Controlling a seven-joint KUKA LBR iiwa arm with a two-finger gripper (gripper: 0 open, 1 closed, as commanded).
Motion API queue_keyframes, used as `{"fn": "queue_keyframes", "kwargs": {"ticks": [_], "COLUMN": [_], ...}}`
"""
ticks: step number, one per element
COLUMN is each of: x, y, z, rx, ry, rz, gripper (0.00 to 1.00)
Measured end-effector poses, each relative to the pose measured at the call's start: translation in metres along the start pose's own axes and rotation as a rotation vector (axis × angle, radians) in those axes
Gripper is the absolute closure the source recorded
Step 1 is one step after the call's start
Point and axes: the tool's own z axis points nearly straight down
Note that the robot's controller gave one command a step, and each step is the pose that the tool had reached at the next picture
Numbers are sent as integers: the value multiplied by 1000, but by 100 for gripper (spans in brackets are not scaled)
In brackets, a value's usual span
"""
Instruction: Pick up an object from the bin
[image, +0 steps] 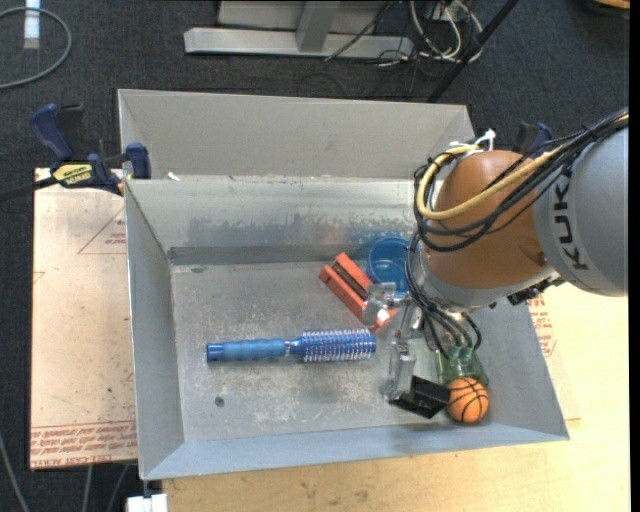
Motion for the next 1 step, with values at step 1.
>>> {"fn": "queue_keyframes", "kwargs": {"ticks": [1], "x": [-2], "y": [0], "z": [-4], "rx": [0], "ry": [-8], "rz": [1], "gripper": [0]}}
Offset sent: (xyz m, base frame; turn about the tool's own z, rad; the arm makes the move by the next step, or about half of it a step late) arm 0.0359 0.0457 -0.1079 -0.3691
